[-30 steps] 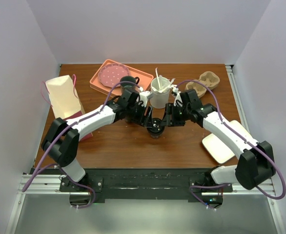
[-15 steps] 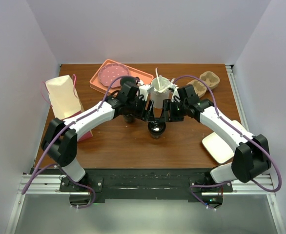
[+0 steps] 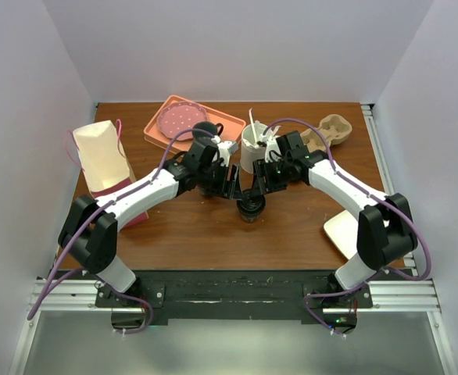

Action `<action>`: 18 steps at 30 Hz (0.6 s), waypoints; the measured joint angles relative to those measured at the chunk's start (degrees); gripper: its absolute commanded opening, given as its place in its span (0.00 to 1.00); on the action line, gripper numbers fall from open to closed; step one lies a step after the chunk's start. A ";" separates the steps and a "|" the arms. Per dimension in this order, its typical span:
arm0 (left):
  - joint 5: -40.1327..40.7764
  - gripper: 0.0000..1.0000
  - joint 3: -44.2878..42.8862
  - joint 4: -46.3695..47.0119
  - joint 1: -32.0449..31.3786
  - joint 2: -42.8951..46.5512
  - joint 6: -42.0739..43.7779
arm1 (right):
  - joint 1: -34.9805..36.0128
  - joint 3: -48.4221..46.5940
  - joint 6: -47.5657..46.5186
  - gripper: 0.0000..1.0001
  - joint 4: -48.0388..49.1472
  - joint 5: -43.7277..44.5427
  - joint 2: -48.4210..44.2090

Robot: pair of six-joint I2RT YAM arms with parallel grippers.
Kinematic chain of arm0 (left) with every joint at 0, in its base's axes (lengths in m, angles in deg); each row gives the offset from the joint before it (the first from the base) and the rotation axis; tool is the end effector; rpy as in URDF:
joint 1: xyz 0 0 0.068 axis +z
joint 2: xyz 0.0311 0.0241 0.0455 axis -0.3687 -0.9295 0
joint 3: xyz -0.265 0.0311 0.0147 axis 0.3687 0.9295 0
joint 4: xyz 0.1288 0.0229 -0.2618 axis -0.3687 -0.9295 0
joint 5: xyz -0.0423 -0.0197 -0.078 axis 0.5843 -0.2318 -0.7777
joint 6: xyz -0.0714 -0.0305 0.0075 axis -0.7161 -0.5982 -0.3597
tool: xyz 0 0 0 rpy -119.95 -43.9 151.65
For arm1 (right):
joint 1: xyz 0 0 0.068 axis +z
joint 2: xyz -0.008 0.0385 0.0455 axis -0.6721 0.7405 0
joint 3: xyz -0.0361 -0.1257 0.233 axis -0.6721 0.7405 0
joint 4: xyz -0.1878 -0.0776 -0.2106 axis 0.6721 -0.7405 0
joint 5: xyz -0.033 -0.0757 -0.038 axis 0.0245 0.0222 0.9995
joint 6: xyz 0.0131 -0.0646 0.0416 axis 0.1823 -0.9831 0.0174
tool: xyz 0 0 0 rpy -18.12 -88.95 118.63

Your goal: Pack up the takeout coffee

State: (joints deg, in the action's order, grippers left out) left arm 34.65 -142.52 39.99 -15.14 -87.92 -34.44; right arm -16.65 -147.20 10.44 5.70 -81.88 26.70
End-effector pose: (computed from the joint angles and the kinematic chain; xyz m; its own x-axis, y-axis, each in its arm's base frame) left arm 0.3042 -0.2565 0.2118 -0.8521 0.1245 -0.5083 0.4232 0.7354 -0.5293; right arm 0.3312 0.1881 0.2022 -0.8562 -0.1921 -0.4795 -0.4256 0.7885 0.4440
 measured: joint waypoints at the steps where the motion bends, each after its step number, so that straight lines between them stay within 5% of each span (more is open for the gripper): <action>1: 0.09 0.63 0.07 -0.02 0.00 0.00 -0.22 | -0.11 -0.02 -0.35 0.49 0.07 -0.33 0.22; 18: 2.51 0.64 1.88 0.85 0.00 0.00 -2.60 | -0.22 15.67 10.54 0.40 8.61 -2.34 -12.81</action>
State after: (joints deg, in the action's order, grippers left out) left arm 37.16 -140.64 40.85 -15.14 -87.92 -37.04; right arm -16.86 -131.52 20.98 14.31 -84.21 13.90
